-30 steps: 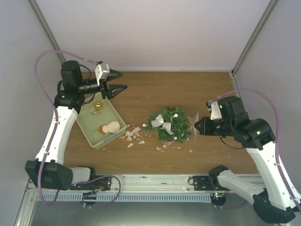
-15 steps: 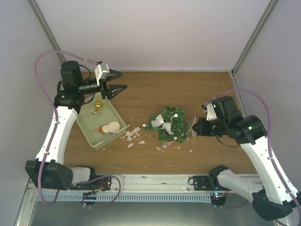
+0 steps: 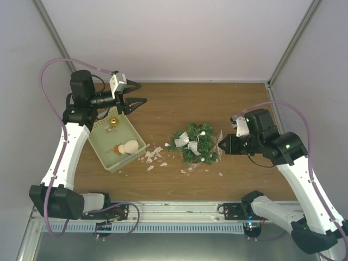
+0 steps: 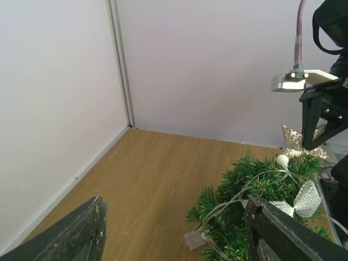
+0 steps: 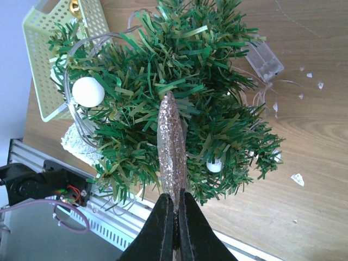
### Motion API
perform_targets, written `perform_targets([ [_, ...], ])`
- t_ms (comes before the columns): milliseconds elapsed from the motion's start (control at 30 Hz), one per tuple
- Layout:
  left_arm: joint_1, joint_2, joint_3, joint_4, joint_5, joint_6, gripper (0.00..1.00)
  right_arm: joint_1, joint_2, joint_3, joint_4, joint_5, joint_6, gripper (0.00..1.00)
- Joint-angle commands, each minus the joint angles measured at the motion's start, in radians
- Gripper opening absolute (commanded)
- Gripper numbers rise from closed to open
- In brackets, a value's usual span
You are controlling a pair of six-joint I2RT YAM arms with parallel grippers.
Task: Decorate the small christmas tree
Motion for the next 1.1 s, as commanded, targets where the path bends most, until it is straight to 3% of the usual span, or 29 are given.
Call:
perform_targets([
  [0, 0.007, -0.006, -0.002, 0.025, 0.014, -0.005, 0.7, 0.005, 0.009, -0.024, 0.047, -0.026, -0.021, 0.01],
  [667, 0.007, 0.014, 0.003, 0.033, 0.03, -0.024, 0.71, 0.005, 0.037, -0.043, 0.001, 0.063, -0.06, 0.0],
  [1067, 0.007, 0.026, 0.011, 0.024, 0.036, -0.029, 0.71, 0.006, 0.07, -0.059, 0.038, 0.029, -0.086, 0.0],
])
